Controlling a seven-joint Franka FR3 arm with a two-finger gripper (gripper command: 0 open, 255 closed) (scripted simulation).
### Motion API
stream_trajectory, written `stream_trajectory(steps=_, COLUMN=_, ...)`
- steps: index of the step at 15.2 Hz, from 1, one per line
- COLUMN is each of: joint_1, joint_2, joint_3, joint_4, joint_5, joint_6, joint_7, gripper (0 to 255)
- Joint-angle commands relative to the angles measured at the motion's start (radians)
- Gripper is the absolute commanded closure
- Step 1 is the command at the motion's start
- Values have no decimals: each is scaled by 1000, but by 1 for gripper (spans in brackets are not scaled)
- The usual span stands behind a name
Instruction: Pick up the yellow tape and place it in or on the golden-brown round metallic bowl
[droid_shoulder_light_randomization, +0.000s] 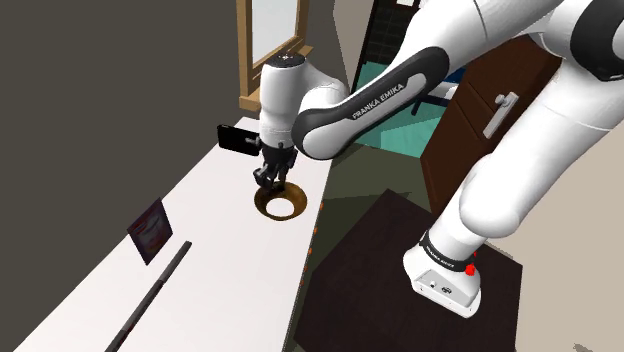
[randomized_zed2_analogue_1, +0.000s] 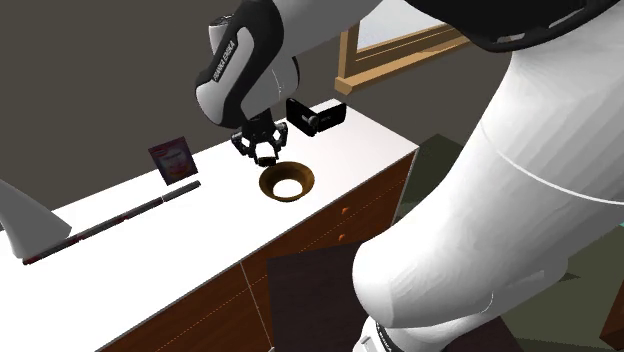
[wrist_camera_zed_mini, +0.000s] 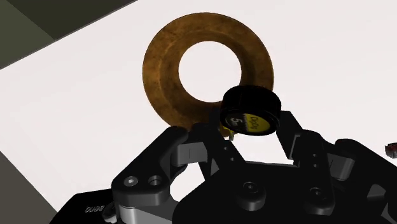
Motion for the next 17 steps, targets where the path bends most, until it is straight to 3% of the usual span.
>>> stream_trajectory(steps=1, joint_1=-21, joint_2=-33, joint_3=-29, joint_4=-34, joint_5=21, joint_6=10, joint_7=-67, gripper=255)
stream_trajectory(steps=3, joint_1=-42, joint_2=-63, joint_3=-62, joint_4=-62, joint_5=37, joint_6=17, joint_7=-133, gripper=255)
stream_trajectory(steps=17, joint_1=-58, joint_2=109, joint_3=-62, joint_4=-103, joint_5=-119, joint_6=207, joint_7=-5, gripper=255)
